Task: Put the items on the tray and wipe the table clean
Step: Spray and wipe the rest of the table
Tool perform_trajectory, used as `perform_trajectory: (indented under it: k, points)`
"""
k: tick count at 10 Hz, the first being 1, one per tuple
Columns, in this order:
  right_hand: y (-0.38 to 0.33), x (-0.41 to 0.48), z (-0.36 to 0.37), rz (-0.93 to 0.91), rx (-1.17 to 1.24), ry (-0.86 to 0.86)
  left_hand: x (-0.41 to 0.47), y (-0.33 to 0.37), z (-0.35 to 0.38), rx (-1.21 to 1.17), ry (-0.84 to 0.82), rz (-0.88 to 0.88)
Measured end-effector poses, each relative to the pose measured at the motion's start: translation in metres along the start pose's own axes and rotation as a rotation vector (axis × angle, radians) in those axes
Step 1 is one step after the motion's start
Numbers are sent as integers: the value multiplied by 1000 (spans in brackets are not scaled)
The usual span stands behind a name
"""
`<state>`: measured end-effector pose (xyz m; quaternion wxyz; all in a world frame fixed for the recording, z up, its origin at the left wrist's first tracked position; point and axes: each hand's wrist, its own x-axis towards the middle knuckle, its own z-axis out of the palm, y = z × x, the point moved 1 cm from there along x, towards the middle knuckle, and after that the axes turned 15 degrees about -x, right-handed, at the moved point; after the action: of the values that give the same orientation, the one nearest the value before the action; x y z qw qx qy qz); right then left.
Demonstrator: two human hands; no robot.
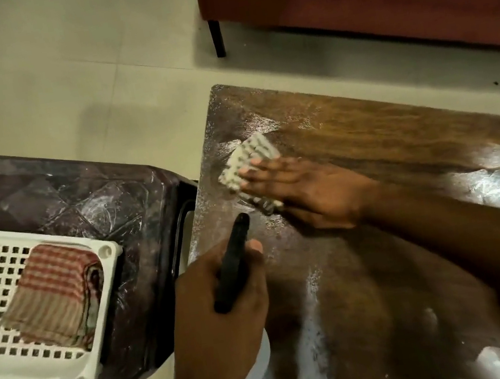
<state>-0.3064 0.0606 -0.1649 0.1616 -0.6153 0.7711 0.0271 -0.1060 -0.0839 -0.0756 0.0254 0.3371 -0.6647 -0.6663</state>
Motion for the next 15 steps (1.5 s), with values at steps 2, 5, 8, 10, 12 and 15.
perform_trajectory:
  k: [2,5,8,10,12,15]
  points:
    - [22,57,-24,815,203,198,-8,0,-10,-199,-20,-65]
    - [0,74,-31,-2,-26,9,-12,-12,-27,-99,7,-37]
    - [-9,119,-45,490,162,147,-32,-32,-43,-79,38,-42]
    - [-82,-25,12,-255,-11,14,-58,-39,-62,97,-116,28]
    - [-34,-89,14,445,72,107,-78,-45,-72,158,-224,-15]
    - [-222,-69,64,291,206,79,-89,-43,-57,-16,-349,-183]
